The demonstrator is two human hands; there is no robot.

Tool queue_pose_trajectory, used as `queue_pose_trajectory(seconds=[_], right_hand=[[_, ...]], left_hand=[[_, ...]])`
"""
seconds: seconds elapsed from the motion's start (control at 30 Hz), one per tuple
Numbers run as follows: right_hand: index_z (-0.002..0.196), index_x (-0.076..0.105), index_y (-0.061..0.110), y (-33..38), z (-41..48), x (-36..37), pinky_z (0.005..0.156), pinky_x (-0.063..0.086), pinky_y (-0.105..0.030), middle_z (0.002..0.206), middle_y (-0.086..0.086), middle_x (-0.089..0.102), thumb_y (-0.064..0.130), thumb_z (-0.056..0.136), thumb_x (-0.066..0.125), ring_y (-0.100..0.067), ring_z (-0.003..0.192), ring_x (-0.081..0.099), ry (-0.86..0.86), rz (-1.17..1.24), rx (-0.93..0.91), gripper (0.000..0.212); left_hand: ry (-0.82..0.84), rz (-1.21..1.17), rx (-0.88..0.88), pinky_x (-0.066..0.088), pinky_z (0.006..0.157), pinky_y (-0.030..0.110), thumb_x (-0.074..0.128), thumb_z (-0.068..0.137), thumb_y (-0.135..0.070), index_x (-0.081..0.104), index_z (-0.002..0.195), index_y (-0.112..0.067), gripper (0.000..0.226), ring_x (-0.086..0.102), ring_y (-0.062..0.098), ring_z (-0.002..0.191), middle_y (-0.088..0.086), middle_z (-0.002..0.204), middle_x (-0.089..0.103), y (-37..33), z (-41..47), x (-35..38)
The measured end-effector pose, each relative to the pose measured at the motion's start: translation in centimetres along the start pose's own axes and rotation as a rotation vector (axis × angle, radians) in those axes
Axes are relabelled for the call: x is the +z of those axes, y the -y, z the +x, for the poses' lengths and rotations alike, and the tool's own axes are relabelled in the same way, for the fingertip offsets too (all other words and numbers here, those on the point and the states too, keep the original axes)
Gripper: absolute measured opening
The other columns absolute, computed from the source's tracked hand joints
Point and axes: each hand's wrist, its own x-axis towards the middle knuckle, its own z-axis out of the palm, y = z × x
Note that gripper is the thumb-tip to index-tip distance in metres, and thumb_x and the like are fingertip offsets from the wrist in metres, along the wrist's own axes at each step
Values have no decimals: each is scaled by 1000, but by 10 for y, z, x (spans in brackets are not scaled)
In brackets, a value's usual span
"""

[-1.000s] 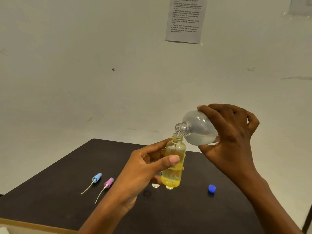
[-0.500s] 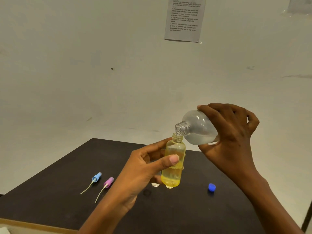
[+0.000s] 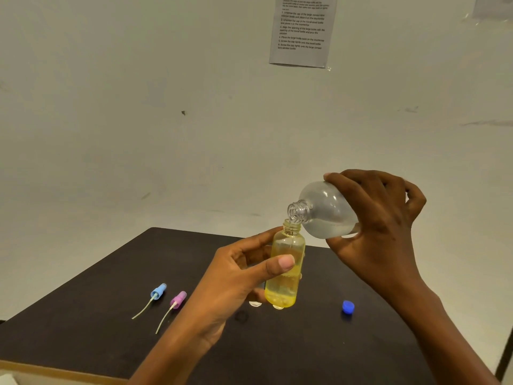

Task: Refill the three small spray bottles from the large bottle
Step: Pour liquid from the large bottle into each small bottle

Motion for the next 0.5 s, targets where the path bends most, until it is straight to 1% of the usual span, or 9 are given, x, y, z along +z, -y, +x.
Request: queue_pose_trajectory(seconds=[0.17,0.33,0.4,0.5], right_hand=[[117,45,29,0,0,-1,92,22,-41,111,-2,59,17,54,68,-22,111,43,0,-3,5,68],[119,45,28,0,1,-1,93,21,-40,112,-3,59,18,53,68,-23,112,42,7,-4,4,70],[118,45,28,0,1,0,93,21,-40,112,-3,59,17,53,68,-23,112,43,6,-5,4,70],[118,45,28,0,2,0,93,21,-40,112,-3,59,17,54,68,-23,112,43,3,-6,5,69]], left_hand=[[1,7,2,57,78,47,82,66,-32,65,114,-32,51,70,23,96,0,108,72,1,0,0],[7,10,14,58,77,46,74,67,-29,65,114,-31,49,70,24,96,1,108,72,0,1,0],[14,8,18,59,75,44,80,68,-29,65,115,-30,49,70,24,96,1,108,72,-1,0,-1],[24,3,26,60,69,37,73,64,-29,64,115,-29,51,71,23,96,1,107,72,-2,0,-1]])
